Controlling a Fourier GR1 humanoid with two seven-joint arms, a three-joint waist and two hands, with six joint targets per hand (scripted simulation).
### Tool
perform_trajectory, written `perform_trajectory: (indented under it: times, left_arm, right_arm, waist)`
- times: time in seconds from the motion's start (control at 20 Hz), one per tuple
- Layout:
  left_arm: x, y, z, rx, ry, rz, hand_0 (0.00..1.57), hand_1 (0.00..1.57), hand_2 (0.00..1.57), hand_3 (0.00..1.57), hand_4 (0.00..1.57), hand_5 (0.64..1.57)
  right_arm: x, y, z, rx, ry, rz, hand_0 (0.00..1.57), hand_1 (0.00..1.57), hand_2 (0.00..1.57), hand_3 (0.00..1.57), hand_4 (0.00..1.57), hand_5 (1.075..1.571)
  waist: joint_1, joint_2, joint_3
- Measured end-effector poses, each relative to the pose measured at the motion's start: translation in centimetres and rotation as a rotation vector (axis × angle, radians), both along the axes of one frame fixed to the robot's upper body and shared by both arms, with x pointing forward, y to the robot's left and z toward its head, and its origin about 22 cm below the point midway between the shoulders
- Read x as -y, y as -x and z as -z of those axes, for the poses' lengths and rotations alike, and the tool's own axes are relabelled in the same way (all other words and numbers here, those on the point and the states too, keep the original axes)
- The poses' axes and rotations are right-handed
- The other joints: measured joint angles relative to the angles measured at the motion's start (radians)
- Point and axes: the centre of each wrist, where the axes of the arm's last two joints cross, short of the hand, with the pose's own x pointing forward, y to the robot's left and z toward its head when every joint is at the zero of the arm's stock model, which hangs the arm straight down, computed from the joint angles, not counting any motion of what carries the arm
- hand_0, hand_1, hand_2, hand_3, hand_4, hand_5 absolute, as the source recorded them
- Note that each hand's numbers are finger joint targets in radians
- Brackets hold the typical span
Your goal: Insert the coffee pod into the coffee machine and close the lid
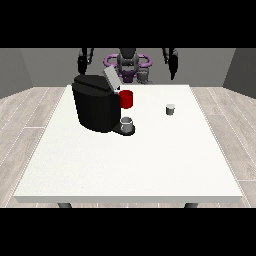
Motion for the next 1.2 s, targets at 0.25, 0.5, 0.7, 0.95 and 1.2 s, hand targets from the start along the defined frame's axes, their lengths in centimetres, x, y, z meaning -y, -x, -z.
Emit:
perform_trajectory:
  times: [0.25, 0.5, 0.7, 0.95, 1.2]
  left_arm:
    - [-0.8, 0.1, 0.0, 0.039, 0.013, 0.029, 0.0, 0.0, 0.0, 0.0, 0.3, 1.571]
    - [-2.9, 0.7, 1.0, 0.11, 0.04, 0.039, 0.0, 0.0, 0.0, 0.0, 0.24, 1.571]
    - [-3.8, 0.0, 0.2, 0.123, -0.044, 0.049, 0.0, 0.0, 0.0, 0.0, 0.21, 1.571]
    - [-6.1, -1.5, -0.5, 0.118, -0.171, 0.053, 0.0, 0.0, 0.0, 0.0, 0.0, 1.571]
    - [-8.4, -4.2, -2.5, 0.08, -0.222, 0.043, 0.0, 0.0, 0.0, 0.0, 0.0, 1.571]
  right_arm:
    - [0.9, 0.7, 1.2, -0.04, -0.001, 0.013, 0.0, 0.0, 0.0, 0.0, 0.13, 1.571]
    - [1.2, 0.8, 0.7, 0.027, -0.045, 0.132, 0.0, 0.0, 0.0, 0.0, 0.18, 1.571]
    - [1.0, 1.1, 1.2, 0.057, -0.059, 0.169, 0.0, 0.0, 0.0, 0.0, 0.22, 1.571]
    - [0.0, 0.6, 0.3, 0.097, -0.065, 0.171, 0.0, 0.0, 0.0, 0.0, 0.13, 1.571]
    - [-0.5, -0.5, -0.2, 0.146, -0.083, 0.145, 0.0, 0.0, 0.0, 0.0, 0.12, 1.571]
  waist:
    - [0.011, -0.026, -0.0056]
    - [-0.001, -0.039, -0.0075]
    - [-0.008, -0.04, -0.0077]
    - [-0.033, -0.007, -0.0078]
    - [-0.062, 0.056, -0.008]
